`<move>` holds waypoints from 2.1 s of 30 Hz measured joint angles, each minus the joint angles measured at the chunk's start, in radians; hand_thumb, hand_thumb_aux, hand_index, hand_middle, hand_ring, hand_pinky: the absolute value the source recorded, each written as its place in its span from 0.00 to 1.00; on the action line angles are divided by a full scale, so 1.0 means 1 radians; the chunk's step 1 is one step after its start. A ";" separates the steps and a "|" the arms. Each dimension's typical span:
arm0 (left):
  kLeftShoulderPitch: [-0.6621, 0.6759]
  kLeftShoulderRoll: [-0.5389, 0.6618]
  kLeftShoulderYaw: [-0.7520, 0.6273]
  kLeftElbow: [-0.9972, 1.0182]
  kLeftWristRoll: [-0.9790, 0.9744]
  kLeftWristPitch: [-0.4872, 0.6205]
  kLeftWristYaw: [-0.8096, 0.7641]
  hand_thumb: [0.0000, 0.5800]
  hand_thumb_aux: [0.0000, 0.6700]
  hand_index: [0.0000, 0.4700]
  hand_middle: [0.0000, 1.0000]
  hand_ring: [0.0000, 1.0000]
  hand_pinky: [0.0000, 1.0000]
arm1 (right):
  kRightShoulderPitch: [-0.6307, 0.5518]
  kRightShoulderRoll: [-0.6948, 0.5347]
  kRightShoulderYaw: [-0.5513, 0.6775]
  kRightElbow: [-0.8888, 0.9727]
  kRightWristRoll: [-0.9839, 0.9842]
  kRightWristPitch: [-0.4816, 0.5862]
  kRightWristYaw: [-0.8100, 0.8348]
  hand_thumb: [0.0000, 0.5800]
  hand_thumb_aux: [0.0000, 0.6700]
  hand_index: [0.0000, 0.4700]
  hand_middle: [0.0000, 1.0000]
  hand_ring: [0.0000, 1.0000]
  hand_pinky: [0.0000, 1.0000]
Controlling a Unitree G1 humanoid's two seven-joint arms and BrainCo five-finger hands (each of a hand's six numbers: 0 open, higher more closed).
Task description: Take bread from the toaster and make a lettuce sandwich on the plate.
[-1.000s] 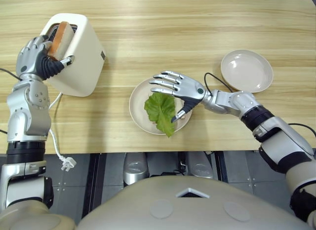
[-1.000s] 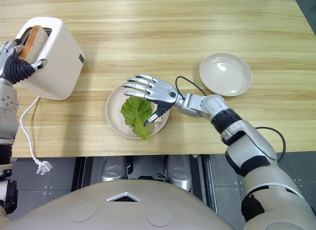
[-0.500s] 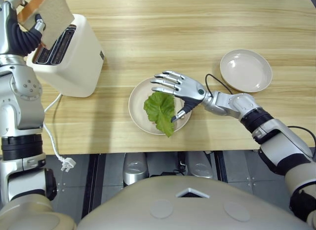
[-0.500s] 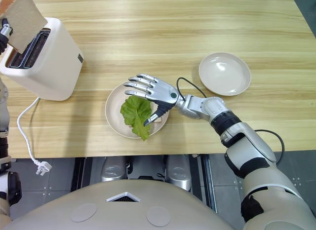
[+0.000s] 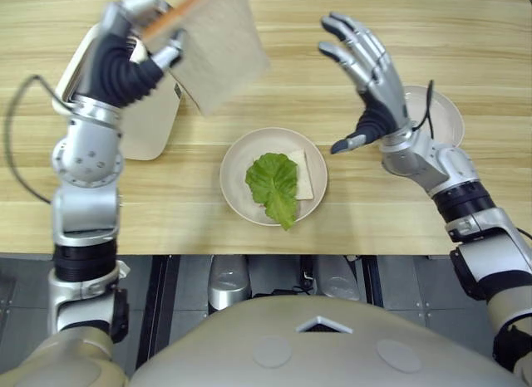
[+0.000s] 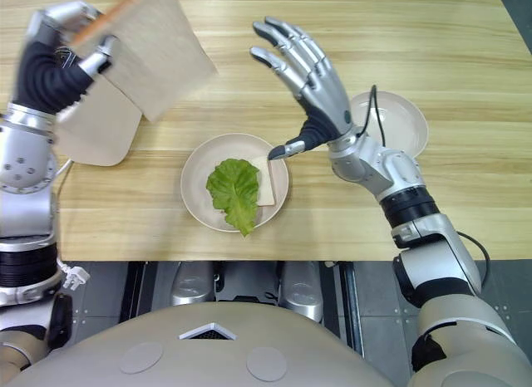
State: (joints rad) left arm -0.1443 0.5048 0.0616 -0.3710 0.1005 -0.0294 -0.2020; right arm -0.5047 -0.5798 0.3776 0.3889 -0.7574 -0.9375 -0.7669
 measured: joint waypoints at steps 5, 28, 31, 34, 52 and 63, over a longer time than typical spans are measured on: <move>0.050 -0.073 -0.158 0.124 -0.099 0.027 -0.174 1.00 1.00 0.98 1.00 1.00 1.00 | 0.087 -0.018 -0.037 -0.176 0.087 -0.108 0.128 0.00 0.00 0.00 0.00 0.00 0.00; 0.059 -0.210 -0.324 0.405 -0.025 0.022 -0.235 1.00 1.00 0.98 1.00 1.00 1.00 | 0.167 -0.054 0.058 -0.128 -0.272 -0.162 0.430 0.00 0.00 0.00 0.00 0.00 0.00; 0.058 -0.209 -0.323 0.420 -0.012 0.022 -0.221 1.00 1.00 0.98 1.00 1.00 1.00 | 0.165 -0.055 0.074 -0.118 -0.287 -0.144 0.440 0.00 0.00 0.00 0.00 0.00 0.00; 0.051 -0.209 -0.322 0.436 0.004 0.018 -0.204 1.00 1.00 0.98 1.00 1.00 1.00 | 0.162 -0.064 0.095 -0.087 -0.296 -0.129 0.468 0.00 0.00 0.00 0.00 0.00 0.00; -0.006 -0.238 -0.322 0.620 0.117 -0.049 -0.083 0.00 0.00 0.00 0.93 0.93 0.93 | 0.110 -0.066 0.196 0.056 -0.179 -0.062 0.696 0.00 0.00 0.00 0.00 0.00 0.00; -0.086 -0.244 -0.199 0.586 0.121 -0.126 0.039 0.00 0.00 0.00 0.71 0.71 0.71 | 0.066 -0.042 0.227 0.161 -0.154 -0.066 0.715 0.00 0.00 0.00 0.00 0.00 0.00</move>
State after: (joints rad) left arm -0.2300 0.2612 -0.1372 0.2147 0.2212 -0.1554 -0.1634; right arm -0.4388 -0.6223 0.6048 0.5498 -0.9115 -1.0033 -0.0516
